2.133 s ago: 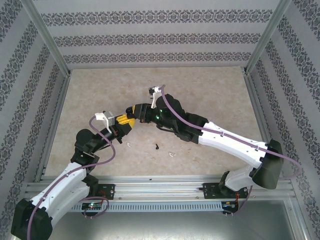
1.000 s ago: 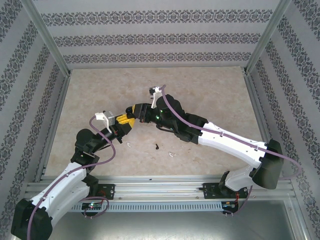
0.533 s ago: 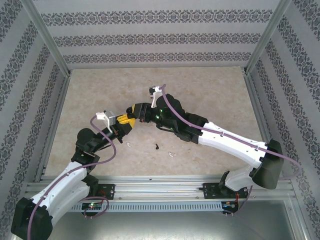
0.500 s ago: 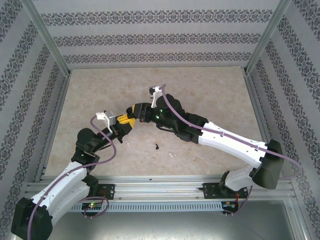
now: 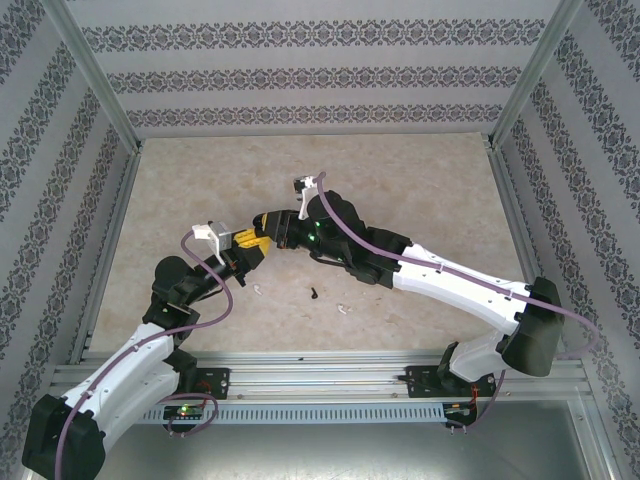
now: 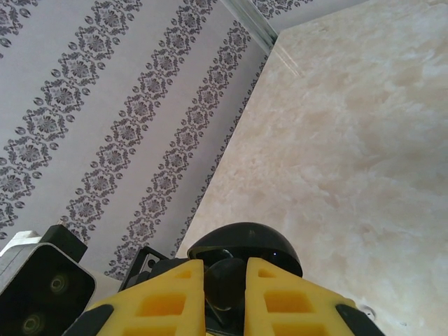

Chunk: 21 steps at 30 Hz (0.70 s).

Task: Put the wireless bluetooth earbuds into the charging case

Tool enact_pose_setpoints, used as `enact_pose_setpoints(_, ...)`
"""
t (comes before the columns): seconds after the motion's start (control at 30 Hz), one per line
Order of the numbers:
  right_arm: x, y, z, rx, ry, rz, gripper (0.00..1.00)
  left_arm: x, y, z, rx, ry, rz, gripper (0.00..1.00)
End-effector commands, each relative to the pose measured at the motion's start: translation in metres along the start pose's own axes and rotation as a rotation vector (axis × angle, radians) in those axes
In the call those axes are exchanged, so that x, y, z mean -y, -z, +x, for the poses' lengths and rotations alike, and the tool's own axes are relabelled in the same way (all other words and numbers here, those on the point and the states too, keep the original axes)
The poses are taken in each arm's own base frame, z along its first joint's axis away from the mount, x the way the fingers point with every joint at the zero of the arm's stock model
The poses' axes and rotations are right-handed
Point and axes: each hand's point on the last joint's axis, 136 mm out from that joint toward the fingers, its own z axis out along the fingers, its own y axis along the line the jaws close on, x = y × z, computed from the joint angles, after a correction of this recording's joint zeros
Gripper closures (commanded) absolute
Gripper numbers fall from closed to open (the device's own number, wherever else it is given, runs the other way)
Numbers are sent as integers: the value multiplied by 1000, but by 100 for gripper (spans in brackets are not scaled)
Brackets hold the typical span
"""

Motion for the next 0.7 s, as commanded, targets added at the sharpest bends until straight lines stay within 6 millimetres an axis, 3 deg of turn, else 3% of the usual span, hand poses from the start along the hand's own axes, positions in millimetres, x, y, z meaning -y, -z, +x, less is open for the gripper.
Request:
enact_pose_setpoints(0.0, -1, -3, 5, -22, 29, 10, 84, 8, -1, -19, 53, -39, 25, 100)
enact_pose_setpoints(0.37, 13, 4, 19, -38, 56, 63, 79, 8, -1, -24, 61, -41, 22, 100)
enact_pose_setpoints(0.67, 8, 6, 17, -35, 74, 52, 76, 9, -1, -24, 63, -40, 24, 100)
